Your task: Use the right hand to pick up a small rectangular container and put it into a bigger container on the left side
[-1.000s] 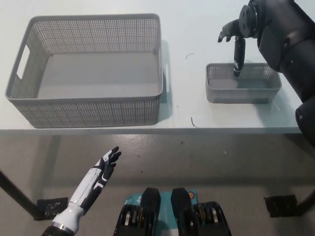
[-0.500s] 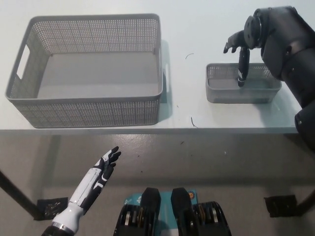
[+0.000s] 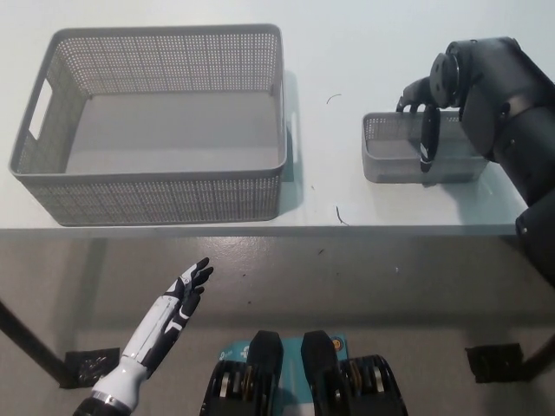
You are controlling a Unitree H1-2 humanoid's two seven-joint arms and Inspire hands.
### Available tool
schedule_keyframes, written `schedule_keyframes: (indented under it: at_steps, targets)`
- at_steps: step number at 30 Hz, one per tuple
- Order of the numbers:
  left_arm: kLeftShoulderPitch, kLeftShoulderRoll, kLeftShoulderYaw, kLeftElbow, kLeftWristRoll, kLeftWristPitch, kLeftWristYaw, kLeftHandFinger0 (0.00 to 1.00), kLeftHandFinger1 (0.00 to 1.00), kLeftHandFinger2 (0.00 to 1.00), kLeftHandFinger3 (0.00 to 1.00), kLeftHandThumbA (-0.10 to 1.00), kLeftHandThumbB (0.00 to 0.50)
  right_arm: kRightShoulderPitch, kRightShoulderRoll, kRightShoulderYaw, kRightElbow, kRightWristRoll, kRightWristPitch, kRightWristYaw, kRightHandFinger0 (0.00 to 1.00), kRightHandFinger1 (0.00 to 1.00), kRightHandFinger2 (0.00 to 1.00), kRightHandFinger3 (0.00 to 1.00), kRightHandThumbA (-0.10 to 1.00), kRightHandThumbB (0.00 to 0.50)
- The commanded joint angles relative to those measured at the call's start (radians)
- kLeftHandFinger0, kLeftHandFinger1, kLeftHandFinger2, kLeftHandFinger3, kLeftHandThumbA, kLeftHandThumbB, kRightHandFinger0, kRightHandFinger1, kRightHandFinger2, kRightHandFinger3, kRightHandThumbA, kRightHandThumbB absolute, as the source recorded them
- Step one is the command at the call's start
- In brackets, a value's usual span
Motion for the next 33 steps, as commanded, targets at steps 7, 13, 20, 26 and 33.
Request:
schedule_keyframes:
  at_steps: [7,13,20,26,33]
  targets:
    - [-0.028,0.010,0.006,-0.031,-0.008,-0.011,-0.013,1.00,1.00,1.00,1.00,1.00,0.335,-0.009,0.019,-0.016,0.016,0.004,0.003,-0.054,1.00,1.00,1.00,1.00,1.00,0.410]
    - [-0.028,0.012,0.006,-0.032,-0.005,-0.017,-0.011,1.00,1.00,1.00,1.00,1.00,0.332,0.025,0.025,-0.013,0.018,-0.004,0.005,-0.157,1.00,1.00,1.00,1.00,1.00,0.437]
    - [-0.038,0.015,0.007,-0.032,-0.007,-0.015,-0.014,1.00,1.00,1.00,1.00,1.00,0.326,0.066,0.015,-0.032,0.007,-0.010,-0.003,-0.449,1.00,1.00,1.00,1.00,0.63,0.250]
    - [-0.046,0.020,0.008,-0.026,-0.001,-0.022,-0.012,1.00,1.00,1.00,1.00,1.00,0.317,0.087,-0.013,-0.038,-0.007,-0.019,-0.084,-0.720,0.48,0.52,0.58,0.70,-0.10,0.237]
    - [-0.046,0.019,0.007,-0.024,-0.004,-0.019,-0.014,1.00,1.00,1.00,1.00,1.00,0.319,0.080,-0.031,-0.053,-0.013,-0.004,-0.124,-0.781,0.45,0.51,0.56,0.55,-0.10,0.264]
